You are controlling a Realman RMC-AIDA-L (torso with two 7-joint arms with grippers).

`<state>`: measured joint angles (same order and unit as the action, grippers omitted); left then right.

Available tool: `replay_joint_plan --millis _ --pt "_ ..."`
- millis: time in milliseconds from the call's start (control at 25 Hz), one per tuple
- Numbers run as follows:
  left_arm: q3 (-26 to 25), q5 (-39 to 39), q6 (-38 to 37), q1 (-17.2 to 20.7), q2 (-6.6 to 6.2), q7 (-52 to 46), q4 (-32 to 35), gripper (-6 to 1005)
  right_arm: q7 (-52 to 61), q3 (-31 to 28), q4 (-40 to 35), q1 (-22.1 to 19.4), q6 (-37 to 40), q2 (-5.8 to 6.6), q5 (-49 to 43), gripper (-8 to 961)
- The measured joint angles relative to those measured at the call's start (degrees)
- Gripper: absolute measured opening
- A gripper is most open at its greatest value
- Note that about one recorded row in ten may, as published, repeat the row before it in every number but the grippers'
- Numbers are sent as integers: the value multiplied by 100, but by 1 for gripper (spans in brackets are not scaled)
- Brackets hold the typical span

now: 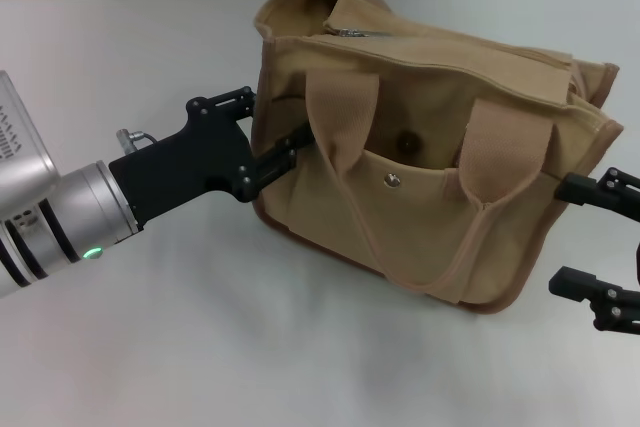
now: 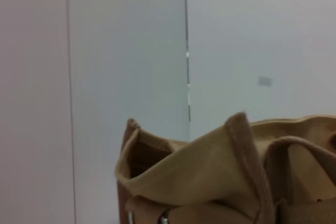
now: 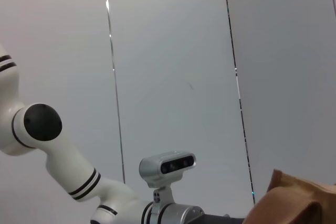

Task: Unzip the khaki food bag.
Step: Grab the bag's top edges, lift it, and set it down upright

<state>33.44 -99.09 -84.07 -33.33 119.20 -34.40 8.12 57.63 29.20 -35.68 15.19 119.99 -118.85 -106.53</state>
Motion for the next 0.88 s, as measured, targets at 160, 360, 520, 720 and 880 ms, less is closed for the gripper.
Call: replay_joint_plan --millis 160,360,520,720,880 --pt "15 -10 -6 -17 0 65 -13 448 0 -14 0 1 27 4 3 821" --pt "36 -25 -18 -26 -2 102 -23 285 0 -139 0 2 36 1 9 821" --pt "7 3 -175 2 -14 72 -6 238 8 -286 0 5 47 -14 20 821" --pt "33 -1 -622 122 -41 -65 277 179 40 -436 302 66 84 -30 477 820" --pt "31 -2 -1159 227 -28 -590 970 70 24 -538 586 85 -31 -32 1481 820"
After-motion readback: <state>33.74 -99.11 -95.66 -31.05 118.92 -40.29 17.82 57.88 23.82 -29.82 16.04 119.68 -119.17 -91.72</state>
